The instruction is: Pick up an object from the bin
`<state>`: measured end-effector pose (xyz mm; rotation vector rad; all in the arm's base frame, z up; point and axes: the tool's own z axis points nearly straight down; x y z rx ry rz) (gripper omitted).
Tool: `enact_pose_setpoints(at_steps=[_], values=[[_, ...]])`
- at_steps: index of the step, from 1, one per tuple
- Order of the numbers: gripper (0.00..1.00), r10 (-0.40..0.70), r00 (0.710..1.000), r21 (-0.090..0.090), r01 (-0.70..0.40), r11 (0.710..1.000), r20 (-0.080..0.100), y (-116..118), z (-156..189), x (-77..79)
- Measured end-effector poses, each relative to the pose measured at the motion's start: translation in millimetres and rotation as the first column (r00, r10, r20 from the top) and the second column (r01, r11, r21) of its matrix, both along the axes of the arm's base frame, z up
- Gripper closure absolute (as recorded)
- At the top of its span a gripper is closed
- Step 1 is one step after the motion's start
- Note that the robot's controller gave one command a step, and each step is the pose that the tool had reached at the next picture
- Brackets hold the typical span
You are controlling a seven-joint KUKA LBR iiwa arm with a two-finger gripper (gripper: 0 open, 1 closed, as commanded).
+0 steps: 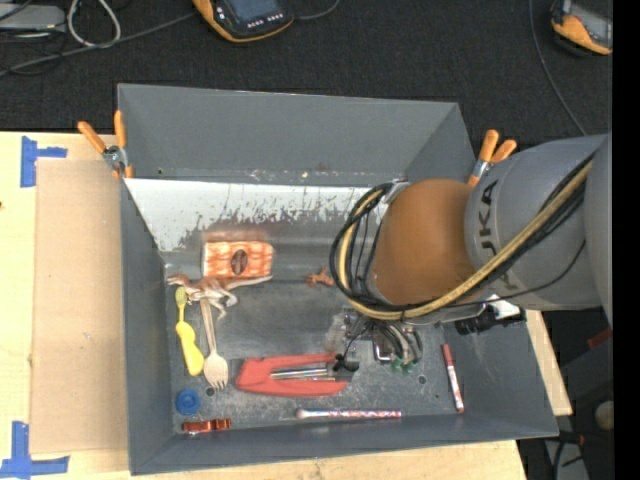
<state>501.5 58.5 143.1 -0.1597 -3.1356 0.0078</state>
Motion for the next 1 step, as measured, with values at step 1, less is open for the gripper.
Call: enact_pose_setpoints(at_steps=[1], values=[[1.00,-0.001,1.000,0.000,0.001,1.000,-0.002,0.1,49.5,-1.8]])
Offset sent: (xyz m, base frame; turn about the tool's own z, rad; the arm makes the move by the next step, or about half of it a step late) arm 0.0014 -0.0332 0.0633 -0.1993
